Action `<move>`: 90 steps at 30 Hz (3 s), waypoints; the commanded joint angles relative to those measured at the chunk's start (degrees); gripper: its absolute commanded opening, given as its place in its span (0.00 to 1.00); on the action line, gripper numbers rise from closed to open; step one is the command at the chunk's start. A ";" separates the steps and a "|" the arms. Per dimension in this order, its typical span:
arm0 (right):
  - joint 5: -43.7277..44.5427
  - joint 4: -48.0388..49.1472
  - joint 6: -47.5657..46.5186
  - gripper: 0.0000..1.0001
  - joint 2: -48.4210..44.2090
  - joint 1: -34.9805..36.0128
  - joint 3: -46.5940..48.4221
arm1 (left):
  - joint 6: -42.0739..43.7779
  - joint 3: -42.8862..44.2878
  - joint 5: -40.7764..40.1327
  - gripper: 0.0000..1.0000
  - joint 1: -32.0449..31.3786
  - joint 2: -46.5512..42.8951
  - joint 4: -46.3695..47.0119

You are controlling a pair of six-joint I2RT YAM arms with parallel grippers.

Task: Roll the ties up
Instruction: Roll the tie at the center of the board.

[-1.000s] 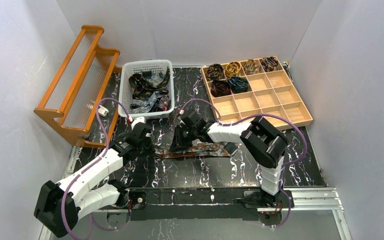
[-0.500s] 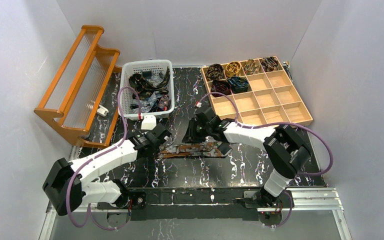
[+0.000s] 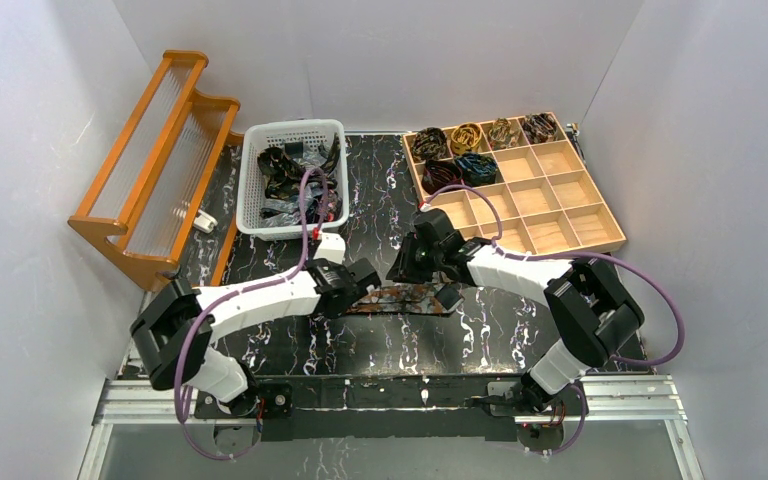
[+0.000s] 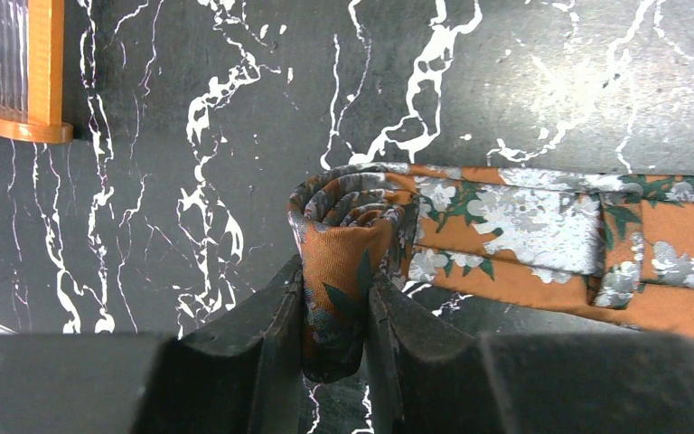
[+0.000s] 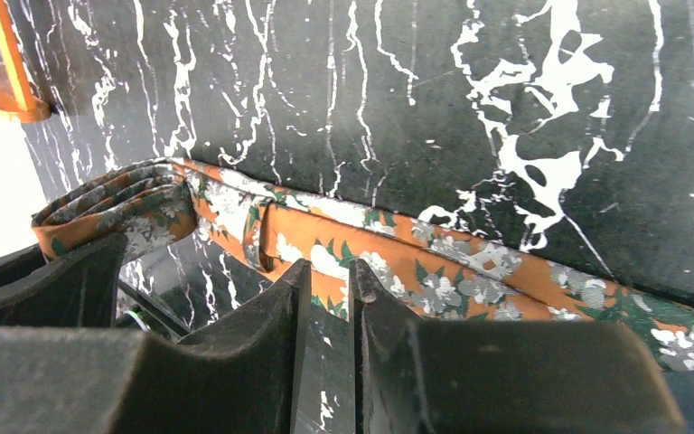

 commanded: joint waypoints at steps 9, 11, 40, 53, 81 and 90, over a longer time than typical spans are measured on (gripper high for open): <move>-1.63 1.00 -0.27 0.34 -1.82 -1.89 -2.50 | -1.36 9.48 -1.80 0.51 -4.08 9.90 -2.20; -2.11 1.09 -0.34 0.34 -1.82 -2.03 -2.49 | -0.12 10.27 0.08 0.55 -4.09 10.80 -0.49; -14.83 8.30 -2.87 0.58 0.63 -1.03 1.75 | 8.03 2.07 13.44 0.86 3.09 -14.89 14.20; -16.31 5.64 -2.10 0.59 11.36 4.08 9.04 | 10.66 -19.93 43.53 0.92 30.89 -28.36 27.02; -19.02 5.58 -1.97 0.34 18.37 4.14 5.14 | 7.85 -34.43 61.07 0.93 36.04 -26.31 50.74; -22.54 8.10 0.87 0.33 17.95 4.15 1.80 | 6.16 -36.22 65.17 0.92 36.07 -28.27 49.92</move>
